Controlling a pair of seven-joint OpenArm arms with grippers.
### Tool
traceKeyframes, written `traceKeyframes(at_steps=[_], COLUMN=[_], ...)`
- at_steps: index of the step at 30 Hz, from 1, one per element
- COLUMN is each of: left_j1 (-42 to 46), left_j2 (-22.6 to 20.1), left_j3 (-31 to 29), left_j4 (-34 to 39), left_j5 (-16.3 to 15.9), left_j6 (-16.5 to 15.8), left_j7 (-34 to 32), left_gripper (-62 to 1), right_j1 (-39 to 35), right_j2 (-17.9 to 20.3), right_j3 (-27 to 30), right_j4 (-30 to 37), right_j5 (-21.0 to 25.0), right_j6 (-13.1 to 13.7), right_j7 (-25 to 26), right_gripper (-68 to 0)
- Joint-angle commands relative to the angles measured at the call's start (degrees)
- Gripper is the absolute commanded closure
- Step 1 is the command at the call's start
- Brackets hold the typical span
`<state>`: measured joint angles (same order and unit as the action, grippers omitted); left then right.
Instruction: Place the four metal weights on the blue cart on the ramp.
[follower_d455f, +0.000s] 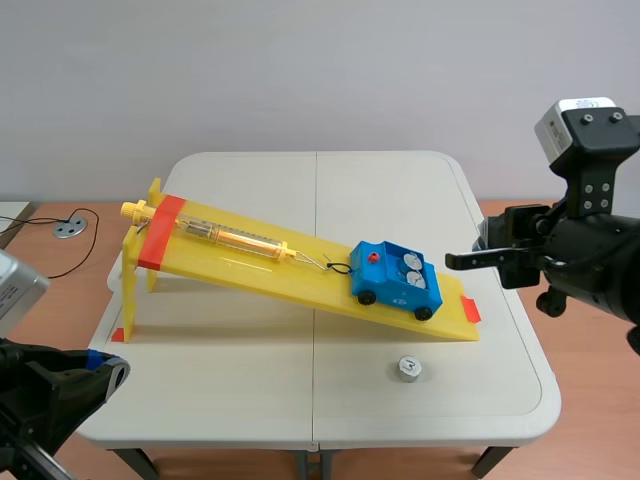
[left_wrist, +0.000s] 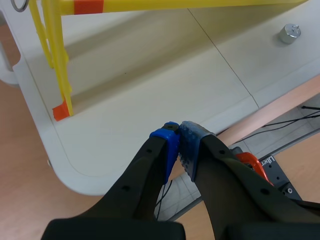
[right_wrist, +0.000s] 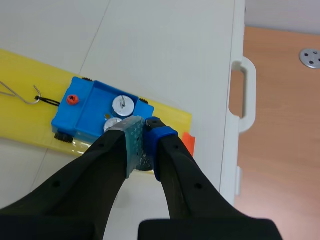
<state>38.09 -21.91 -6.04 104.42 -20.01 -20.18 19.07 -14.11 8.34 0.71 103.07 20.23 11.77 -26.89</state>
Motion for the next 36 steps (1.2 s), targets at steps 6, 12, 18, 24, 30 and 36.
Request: traceKeyframes(at_steps=[6, 12, 18, 24, 30, 36], left_j1=[-1.1, -1.1, -1.1, -1.1, -1.1, -1.1], left_j2=[0.3, 0.3, 0.3, 0.3, 0.3, 0.3], left_j3=[-0.7, -0.7, -0.7, -0.7, -0.7, -0.7], left_j4=[2.4, 2.4, 2.4, 2.4, 2.4, 2.4], left_j5=[-4.4, -4.4, -4.4, -4.4, -4.4, -4.4], left_j6=[-1.0, -1.0, -1.0, -1.0, -1.0, -1.0], left_j7=[-5.5, -5.5, -5.5, -5.5, -5.5, -5.5], left_gripper=[-2.9, -2.9, -2.9, -2.9, -2.9, -2.9], right_j1=[13.4, 18.8, 22.7, 24.7, 24.7, 24.8], right_j2=[-3.3, -4.3, -5.1, -6.8, -7.9, -8.1], right_j3=[-0.7, -0.9, -2.4, -4.3, -6.6, -9.4], right_j4=[-6.2, -12.4, -17.6, -20.0, -20.0, -20.0], right_j5=[3.6, 3.4, 2.6, 0.6, -3.0, -6.0], right_j6=[1.3, 3.1, 3.6, 4.6, 2.9, 0.7], right_j7=[9.9, 10.6, 10.6, 10.6, 11.0, 12.1], right_gripper=[-0.7, -0.7, -0.7, -0.7, -0.8, -0.8])
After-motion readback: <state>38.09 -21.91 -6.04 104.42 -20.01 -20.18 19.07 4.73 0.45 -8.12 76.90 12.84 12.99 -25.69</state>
